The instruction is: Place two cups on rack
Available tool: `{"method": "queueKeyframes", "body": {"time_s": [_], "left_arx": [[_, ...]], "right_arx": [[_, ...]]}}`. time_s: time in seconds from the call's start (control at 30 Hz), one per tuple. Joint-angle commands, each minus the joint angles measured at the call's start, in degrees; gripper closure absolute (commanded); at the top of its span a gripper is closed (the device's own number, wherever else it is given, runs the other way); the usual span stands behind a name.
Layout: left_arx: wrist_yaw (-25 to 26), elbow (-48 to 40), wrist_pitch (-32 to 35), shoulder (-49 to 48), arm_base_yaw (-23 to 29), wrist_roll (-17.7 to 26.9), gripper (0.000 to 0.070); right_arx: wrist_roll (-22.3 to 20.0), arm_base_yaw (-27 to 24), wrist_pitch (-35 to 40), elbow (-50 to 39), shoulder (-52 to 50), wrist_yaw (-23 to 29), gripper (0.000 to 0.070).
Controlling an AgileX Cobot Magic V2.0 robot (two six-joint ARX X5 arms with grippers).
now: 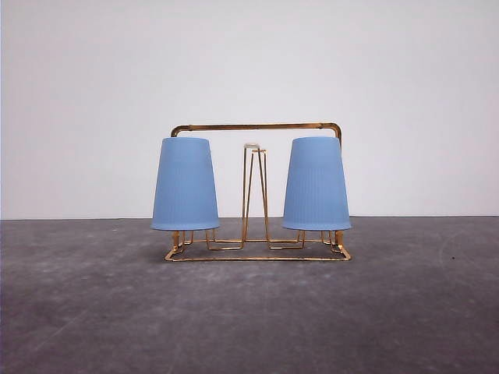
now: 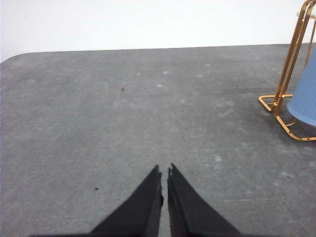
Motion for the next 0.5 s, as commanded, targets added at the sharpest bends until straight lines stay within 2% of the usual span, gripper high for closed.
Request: {"method": "queueKeyframes", "body": {"time_s": [0.0,0.47], "left_arx": [[0.04,-0.83,-0.33,-0.04,0.11,0.46,0.07],[0.04,-0.83,-0.33,-0.04,0.11,0.46,0.07]], "right_arx": [[-0.22,-0.07,0.63,-0.28,0.0,0.04,0.0658],[-0.22,-0.07,0.63,-0.28,0.0,0.04,0.0658]]}}
